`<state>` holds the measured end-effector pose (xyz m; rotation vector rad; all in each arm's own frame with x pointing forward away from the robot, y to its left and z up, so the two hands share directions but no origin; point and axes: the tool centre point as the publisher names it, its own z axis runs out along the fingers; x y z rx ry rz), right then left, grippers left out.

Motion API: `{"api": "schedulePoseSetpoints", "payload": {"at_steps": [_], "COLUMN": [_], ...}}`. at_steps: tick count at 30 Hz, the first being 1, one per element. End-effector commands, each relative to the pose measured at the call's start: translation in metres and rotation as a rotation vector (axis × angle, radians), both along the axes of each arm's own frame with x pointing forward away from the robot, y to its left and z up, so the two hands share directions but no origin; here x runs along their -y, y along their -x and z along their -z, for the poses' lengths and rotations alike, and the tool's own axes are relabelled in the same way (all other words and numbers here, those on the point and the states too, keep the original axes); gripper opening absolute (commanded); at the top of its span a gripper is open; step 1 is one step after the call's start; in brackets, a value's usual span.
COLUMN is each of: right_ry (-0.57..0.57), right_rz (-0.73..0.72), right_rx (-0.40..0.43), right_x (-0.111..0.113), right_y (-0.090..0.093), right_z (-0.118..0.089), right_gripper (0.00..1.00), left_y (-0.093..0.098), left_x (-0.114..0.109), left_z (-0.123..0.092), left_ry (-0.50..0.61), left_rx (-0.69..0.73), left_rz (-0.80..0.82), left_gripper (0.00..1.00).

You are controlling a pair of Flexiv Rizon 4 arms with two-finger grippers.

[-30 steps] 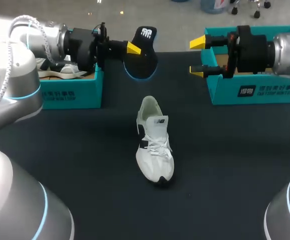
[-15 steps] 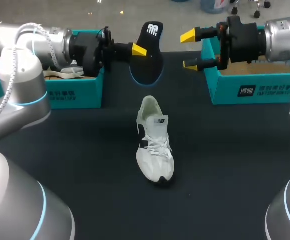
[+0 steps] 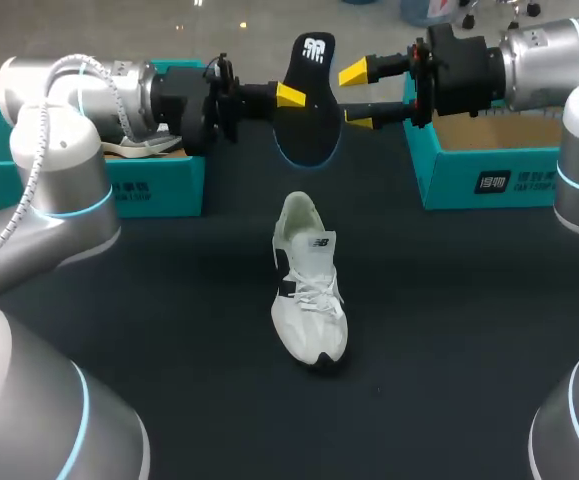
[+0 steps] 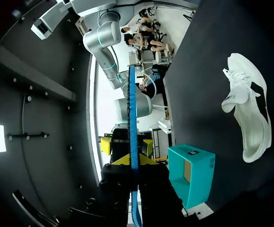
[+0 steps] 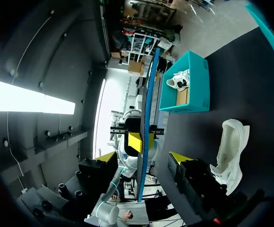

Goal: Take the shoe out of the shoebox, open the shoe tongue, remove and reinsert the insole, then place the shoe into the shoebox

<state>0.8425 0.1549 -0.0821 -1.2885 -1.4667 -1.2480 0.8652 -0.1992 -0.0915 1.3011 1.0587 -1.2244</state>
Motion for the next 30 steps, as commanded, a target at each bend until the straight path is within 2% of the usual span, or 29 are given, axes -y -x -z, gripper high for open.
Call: {"api": "schedulePoseSetpoints", "payload": {"at_steps": [1, 3, 6, 9, 17, 19, 22, 24, 26, 30], "right_ry": [0.003, 0.002, 0.000, -0.002, -0.004, -0.005, -0.005, -0.005, -0.005, -0.006], "right_rz": [-0.002, -0.004, -0.012, -0.020, -0.037, -0.038, -0.040, -0.040, -0.040, -0.039], "right_rx": [-0.003, -0.004, -0.006, -0.007, -0.013, -0.015, -0.014, -0.015, -0.015, -0.014], "right_x": [-0.004, -0.006, -0.010, -0.013, -0.018, -0.018, -0.019, -0.019, -0.019, -0.019], "right_y": [-0.001, 0.000, 0.001, 0.003, 0.007, 0.007, 0.007, 0.007, 0.008, 0.008], "right_z": [0.000, 0.000, 0.000, 0.000, 0.003, 0.003, 0.003, 0.004, 0.004, 0.004], "right_gripper": [0.64, 0.62, 0.49, 0.45, 0.42, 0.38, 0.23, 0.16, 0.00, 0.00], "left_y": [-0.002, -0.002, -0.003, -0.005, -0.006, -0.005, -0.004, -0.003, -0.003, -0.001], "left_x": [0.006, 0.008, 0.011, 0.013, 0.018, 0.018, 0.019, 0.020, 0.019, 0.017], "left_z": [0.001, 0.001, 0.000, -0.002, -0.003, -0.003, -0.004, -0.004, -0.005, -0.005], "left_ry": [0.015, 0.017, 0.023, 0.027, 0.037, 0.038, 0.041, 0.041, 0.040, 0.041], "left_rx": [0.008, 0.009, 0.017, 0.022, 0.028, 0.030, 0.031, 0.033, 0.035, 0.034], "left_rz": [-0.008, -0.011, -0.019, -0.024, -0.038, -0.037, -0.032, -0.028, -0.027, -0.024], "left_gripper": [0.00, 0.00, 0.00, 0.00, 0.00, 0.00, 0.00, 0.00, 0.00, 0.00]}}
